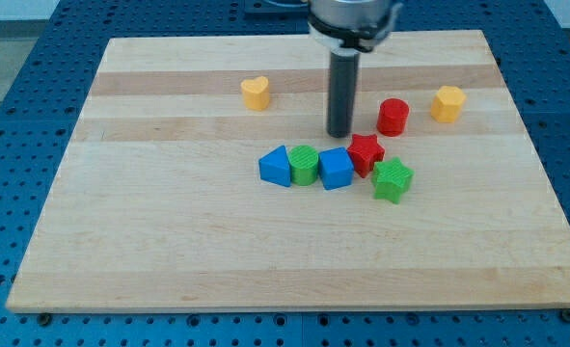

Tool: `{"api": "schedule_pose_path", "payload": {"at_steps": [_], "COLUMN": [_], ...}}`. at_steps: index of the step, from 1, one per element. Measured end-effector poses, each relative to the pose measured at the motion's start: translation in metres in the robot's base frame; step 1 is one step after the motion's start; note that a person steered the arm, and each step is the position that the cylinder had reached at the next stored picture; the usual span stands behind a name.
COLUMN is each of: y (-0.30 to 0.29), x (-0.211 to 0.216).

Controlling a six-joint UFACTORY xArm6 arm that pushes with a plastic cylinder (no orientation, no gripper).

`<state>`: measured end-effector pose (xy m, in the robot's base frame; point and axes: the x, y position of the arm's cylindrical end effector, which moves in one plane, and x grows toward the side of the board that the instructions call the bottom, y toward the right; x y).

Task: Move the red circle diagonal to the red star

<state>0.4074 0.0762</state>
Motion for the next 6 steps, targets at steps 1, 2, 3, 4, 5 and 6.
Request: {"api": "schedule_pose_path", "payload": {"at_steps": [1,2,3,4,5,6], "y": [0.042,0.044,0.057,0.057,0.057,0.067], "x": [0.007,0.007,-0.003,-0.036,-0.035,-0.025]}}
